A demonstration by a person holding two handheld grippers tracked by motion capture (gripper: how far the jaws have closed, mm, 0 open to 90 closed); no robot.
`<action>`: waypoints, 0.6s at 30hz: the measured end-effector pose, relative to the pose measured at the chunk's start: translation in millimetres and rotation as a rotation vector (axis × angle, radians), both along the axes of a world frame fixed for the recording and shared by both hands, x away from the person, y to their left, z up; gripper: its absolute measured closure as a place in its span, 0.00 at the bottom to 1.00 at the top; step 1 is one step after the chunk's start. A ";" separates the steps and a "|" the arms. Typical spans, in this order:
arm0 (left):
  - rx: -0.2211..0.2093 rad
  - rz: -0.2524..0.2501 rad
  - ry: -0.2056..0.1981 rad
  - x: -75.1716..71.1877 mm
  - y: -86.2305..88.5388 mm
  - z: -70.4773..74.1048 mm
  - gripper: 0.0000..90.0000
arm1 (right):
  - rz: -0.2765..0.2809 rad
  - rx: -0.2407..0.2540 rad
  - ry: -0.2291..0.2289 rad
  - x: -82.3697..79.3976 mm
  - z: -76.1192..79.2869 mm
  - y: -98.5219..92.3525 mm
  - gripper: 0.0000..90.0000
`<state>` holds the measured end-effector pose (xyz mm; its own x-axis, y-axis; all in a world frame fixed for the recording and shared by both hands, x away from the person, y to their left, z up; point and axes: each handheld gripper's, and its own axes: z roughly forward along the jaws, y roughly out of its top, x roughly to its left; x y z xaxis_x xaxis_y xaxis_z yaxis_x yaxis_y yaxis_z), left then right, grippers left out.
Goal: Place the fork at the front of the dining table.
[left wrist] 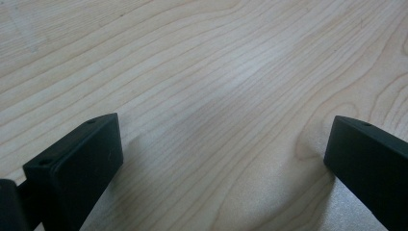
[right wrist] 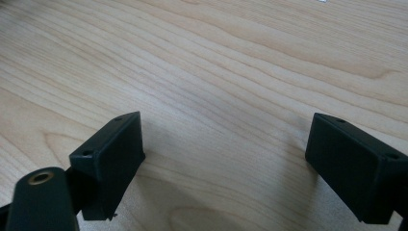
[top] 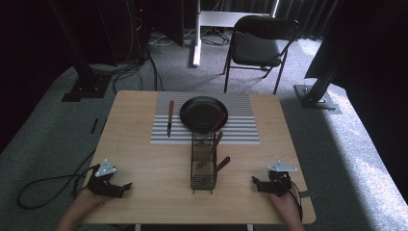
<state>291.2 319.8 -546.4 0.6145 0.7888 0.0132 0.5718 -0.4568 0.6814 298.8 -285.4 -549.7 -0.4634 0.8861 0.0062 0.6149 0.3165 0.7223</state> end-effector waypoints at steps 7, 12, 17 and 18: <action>-0.001 -0.002 0.000 0.2 -0.6 0.0 0.00 | -0.022 0.003 0.000 -3.3 0.0 -1.6 0.14; 0.000 -0.001 0.000 0.1 -1.0 0.0 0.00 | -0.020 -0.004 0.008 -4.0 0.9 -1.9 0.14; 0.000 -0.007 0.000 -0.4 -0.9 0.0 0.00 | -0.019 -0.006 0.014 -3.6 1.3 -1.5 0.14; 0.000 -0.007 0.000 -0.5 -0.9 0.0 0.00 | -0.019 -0.006 0.014 -3.7 1.3 -1.4 0.14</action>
<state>290.7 319.0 -546.4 0.6199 0.7846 0.0133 0.5686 -0.4608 0.6814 295.1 -286.8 -548.4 -0.4460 0.8950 0.0068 0.6309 0.3089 0.7117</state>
